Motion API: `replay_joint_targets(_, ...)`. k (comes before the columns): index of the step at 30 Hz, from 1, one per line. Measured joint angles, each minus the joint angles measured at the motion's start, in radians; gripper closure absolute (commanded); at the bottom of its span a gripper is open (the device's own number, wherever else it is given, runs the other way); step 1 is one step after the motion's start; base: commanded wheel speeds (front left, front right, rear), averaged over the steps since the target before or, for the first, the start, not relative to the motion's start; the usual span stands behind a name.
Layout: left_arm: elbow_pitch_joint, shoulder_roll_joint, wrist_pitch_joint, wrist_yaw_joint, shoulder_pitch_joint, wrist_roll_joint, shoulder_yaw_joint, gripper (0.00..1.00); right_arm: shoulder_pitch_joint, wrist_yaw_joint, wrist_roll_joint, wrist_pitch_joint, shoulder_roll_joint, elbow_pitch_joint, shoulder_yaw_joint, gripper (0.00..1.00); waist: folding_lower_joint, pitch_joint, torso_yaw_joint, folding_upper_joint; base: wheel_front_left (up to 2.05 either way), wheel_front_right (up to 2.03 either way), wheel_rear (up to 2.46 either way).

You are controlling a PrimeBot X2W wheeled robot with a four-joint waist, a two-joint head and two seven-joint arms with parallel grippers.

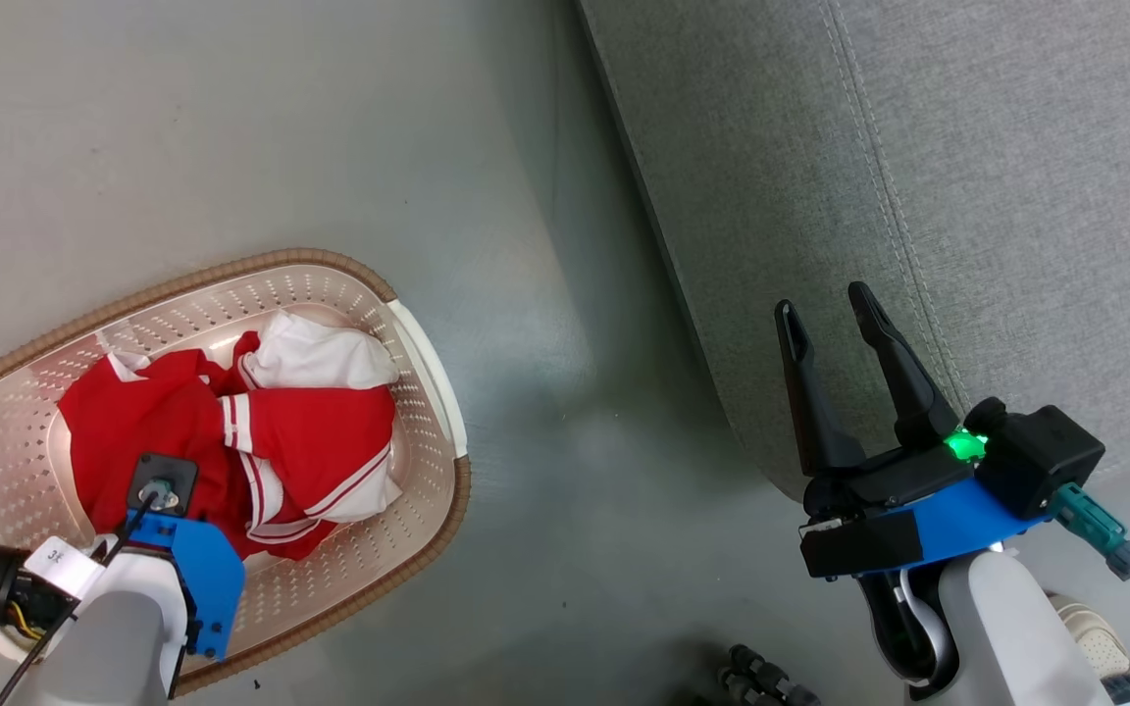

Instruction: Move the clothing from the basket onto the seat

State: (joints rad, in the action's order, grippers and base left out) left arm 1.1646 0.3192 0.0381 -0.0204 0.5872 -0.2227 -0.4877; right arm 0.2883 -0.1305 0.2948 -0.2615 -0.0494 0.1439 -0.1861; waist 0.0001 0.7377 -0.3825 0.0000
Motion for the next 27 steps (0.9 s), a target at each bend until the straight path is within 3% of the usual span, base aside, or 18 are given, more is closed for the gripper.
replay_joint_targets(9, 0.016, -0.023, -0.04, 0.005, 0.016, -0.022, 0.003, 1.0, 0.0, 0.0, -0.002, 0.0, 0.0, 0.006, -0.005, 0.0, -0.0001, -0.018, 0.012, 0.0, 0.0, 0.0, 0.0)
replay_joint_targets(23, 0.052, -0.13, -0.124, 0.074, -0.011, -0.097, 0.016, 1.0, 0.0, 0.0, -0.026, 0.0, 0.001, 0.066, -0.007, 0.0, -0.0001, -0.169, 0.08, 0.0, 0.0, 0.0, 0.0)
replay_joint_targets(27, 0.052, -0.173, -0.159, 0.117, -0.045, -0.133, 0.022, 1.0, -0.007, 0.0, -0.03, 0.0, 0.001, 0.098, -0.012, 0.0, -0.0003, -0.25, 0.108, 0.0001, 0.0, 0.0, 0.0)
